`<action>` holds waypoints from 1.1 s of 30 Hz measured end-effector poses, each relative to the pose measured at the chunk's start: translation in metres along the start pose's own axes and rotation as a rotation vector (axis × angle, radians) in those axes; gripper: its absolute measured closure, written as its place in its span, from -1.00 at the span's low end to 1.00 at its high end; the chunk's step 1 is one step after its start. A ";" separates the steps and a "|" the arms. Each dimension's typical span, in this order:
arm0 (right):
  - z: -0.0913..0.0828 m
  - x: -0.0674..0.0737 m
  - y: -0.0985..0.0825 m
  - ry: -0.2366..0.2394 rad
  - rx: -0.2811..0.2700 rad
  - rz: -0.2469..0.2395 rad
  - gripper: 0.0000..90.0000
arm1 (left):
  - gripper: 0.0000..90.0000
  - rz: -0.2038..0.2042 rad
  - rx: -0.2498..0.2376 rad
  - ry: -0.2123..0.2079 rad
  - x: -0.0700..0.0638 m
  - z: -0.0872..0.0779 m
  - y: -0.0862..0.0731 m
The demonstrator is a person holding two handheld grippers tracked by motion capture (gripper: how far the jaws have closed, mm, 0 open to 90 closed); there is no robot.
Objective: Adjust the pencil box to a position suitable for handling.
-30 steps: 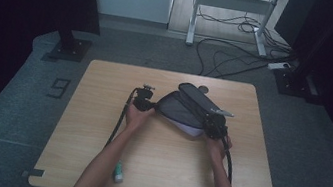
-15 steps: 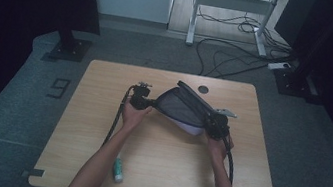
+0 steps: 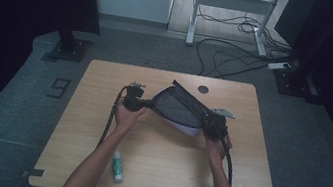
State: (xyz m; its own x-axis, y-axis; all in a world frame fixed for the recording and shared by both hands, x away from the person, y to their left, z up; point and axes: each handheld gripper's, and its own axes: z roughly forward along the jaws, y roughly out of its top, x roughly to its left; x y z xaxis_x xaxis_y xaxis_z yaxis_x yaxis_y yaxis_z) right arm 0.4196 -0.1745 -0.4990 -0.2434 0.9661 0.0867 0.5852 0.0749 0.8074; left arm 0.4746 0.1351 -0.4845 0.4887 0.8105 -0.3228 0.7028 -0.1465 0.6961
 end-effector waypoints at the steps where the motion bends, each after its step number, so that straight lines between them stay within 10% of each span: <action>1: -0.002 0.001 0.001 0.001 -0.005 -0.005 0.87 | 0.95 -0.003 -0.001 -0.003 0.000 -0.001 -0.001; 33: -0.030 0.025 0.003 0.053 -0.077 -0.070 0.88 | 0.95 0.002 -0.041 -0.044 -0.003 -0.047 -0.030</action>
State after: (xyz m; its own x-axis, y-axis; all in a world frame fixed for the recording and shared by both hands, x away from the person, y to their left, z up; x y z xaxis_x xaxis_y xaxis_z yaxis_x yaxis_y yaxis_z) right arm 0.3918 -0.1575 -0.4774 -0.3238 0.9444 0.0577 0.5050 0.1209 0.8546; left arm 0.4279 0.1641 -0.4740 0.5129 0.7847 -0.3482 0.6806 -0.1245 0.7220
